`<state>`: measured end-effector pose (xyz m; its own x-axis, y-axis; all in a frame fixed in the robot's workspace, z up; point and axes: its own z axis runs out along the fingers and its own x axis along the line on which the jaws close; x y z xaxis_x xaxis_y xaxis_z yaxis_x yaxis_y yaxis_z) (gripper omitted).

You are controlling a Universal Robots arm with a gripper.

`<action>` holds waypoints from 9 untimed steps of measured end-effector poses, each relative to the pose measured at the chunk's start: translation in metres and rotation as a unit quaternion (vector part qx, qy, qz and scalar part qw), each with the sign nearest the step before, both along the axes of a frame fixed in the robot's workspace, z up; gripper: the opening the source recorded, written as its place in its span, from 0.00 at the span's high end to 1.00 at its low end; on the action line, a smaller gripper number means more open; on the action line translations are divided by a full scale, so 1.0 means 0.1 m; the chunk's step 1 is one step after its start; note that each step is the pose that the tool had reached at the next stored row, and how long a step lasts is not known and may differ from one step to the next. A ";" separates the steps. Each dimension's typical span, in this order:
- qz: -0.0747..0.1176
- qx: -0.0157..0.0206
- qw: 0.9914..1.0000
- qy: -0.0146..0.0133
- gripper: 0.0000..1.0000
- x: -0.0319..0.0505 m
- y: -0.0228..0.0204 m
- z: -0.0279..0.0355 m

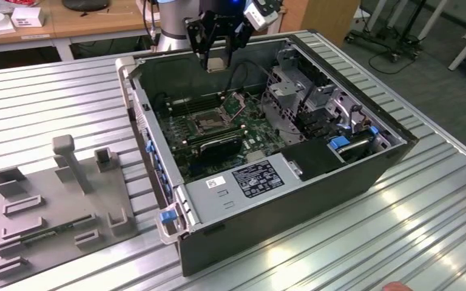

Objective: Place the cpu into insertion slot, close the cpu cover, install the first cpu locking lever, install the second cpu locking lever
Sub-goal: 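Place the cpu into insertion slot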

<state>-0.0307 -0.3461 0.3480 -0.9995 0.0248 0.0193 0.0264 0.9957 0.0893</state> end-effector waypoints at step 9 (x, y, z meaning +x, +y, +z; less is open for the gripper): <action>0.000 0.000 1.000 0.000 0.46 0.000 0.000 -0.020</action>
